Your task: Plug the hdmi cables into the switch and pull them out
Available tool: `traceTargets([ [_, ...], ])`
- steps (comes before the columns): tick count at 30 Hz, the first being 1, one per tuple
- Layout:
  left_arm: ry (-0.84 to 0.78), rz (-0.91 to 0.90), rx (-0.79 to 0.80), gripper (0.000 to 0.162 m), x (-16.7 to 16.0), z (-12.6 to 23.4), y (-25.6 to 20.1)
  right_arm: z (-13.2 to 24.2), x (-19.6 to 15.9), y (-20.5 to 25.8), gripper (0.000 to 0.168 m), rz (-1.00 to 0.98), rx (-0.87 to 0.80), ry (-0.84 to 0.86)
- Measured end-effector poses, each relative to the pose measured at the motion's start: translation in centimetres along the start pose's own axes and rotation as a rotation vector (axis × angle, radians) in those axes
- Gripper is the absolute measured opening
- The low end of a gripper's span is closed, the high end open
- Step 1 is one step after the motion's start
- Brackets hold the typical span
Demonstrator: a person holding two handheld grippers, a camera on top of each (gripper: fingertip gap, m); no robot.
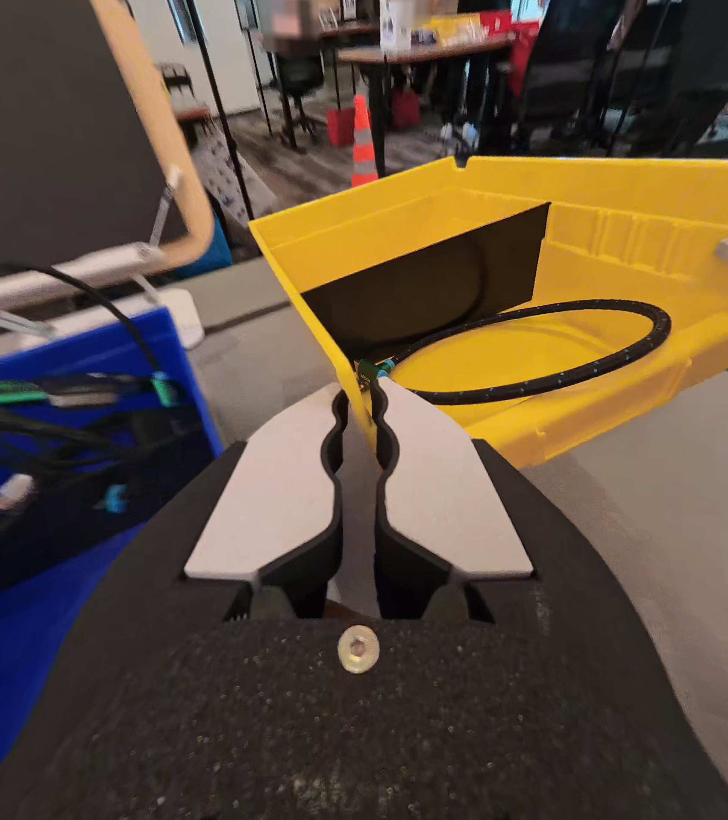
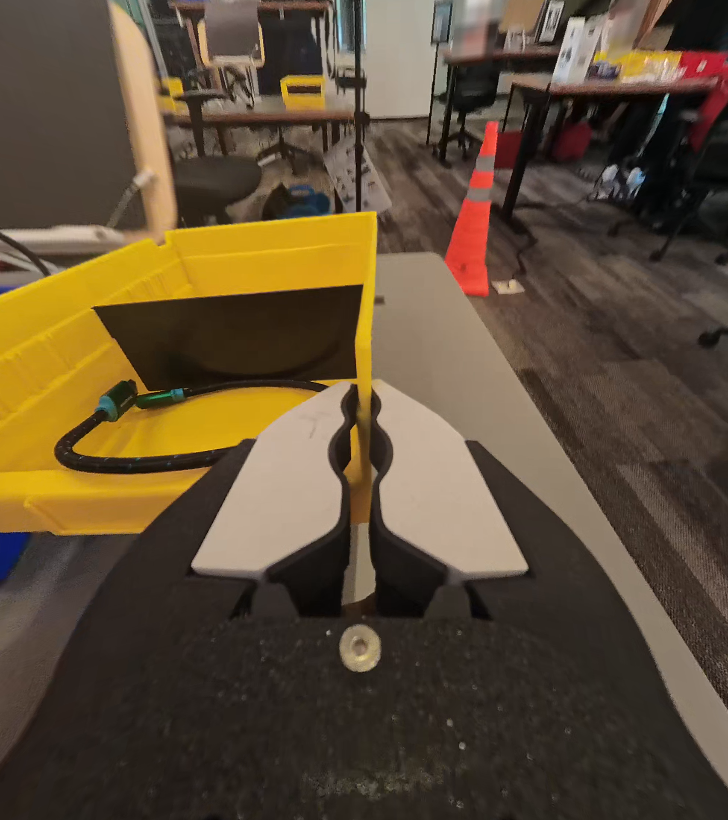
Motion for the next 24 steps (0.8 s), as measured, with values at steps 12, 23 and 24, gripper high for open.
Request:
traceTargets([
  [12, 0.073, -0.030, 0.050, 0.012, -8.3, -3.3, -2.6, -5.6, -11.0, -2.7, 0.003, -0.049, 0.193, 0.087],
  [23, 0.059, 0.067, -0.092, 0.039, -5.1, 5.6, 2.3, 0.4, -7.3, -4.5, 0.039, -0.011, 0.012, 0.077],
  [24, 0.033, 0.066, -0.050, 0.039, -4.7, 7.0, 3.8, 1.1, -6.5, -3.6, 0.039, -0.009, 0.014, 0.061],
])
Point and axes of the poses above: each gripper's, where its closed fingertips meet, z back along the fingers, x out of its top, y = z × x across the jaws, the point moved 7 cm from there along z, back along the fingers, and after that the axes turned 13 degrees about z, right-handed, at the moved point
